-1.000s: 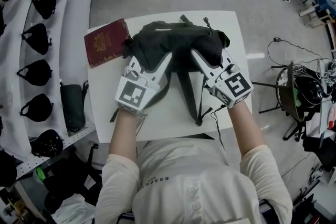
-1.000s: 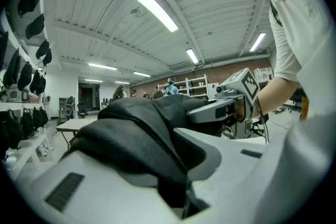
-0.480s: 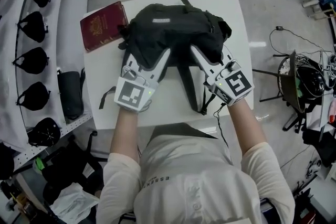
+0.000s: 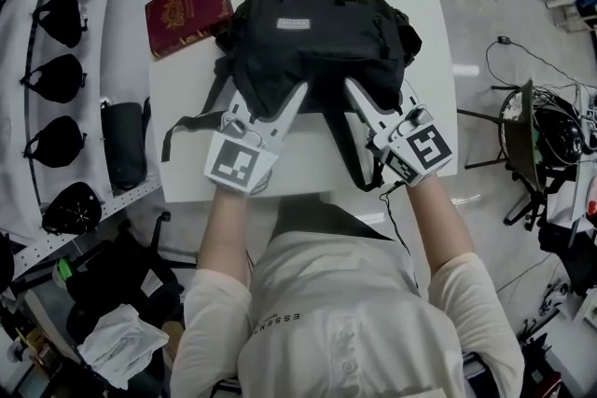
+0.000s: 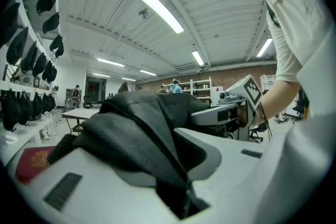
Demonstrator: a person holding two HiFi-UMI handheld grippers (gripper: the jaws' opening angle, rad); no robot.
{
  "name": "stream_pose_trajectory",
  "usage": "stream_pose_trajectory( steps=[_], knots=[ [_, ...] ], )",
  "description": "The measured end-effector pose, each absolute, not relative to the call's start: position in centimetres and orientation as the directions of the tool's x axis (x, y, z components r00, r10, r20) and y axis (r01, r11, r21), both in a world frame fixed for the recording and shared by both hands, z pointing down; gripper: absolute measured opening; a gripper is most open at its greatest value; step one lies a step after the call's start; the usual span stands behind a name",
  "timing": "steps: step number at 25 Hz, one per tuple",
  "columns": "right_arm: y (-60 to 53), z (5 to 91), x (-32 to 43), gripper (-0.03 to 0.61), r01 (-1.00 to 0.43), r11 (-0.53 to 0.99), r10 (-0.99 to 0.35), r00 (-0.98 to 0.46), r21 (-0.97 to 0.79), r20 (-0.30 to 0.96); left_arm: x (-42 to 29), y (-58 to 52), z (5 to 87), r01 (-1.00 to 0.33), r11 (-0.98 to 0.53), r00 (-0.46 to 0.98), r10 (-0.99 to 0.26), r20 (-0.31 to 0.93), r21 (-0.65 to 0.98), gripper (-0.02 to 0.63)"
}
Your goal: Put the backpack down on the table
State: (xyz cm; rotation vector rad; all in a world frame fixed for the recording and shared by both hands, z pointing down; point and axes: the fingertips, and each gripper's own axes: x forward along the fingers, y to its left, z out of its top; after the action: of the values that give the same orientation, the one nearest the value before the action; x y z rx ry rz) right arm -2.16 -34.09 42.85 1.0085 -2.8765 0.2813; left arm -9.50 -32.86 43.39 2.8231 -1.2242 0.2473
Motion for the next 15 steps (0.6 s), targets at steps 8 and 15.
stream_pose_trajectory(
  steps=[8,15],
  knots=[
    [-30.1,45.2,-1.3,0.103,-0.625,0.759,-0.601,-0.78,-0.181,0.175,-8.9,-28.6,45.8,-0.73,-0.682,0.677,-0.708,0.2,0.055,0.083],
    [-27.1,47.7,-0.5,0.124,-0.648,0.737,-0.616,-0.761,-0.193,0.204,-8.4,-25.3,48.2,-0.732,-0.677,0.673,-0.704,0.226,0.074,0.084]
  ],
)
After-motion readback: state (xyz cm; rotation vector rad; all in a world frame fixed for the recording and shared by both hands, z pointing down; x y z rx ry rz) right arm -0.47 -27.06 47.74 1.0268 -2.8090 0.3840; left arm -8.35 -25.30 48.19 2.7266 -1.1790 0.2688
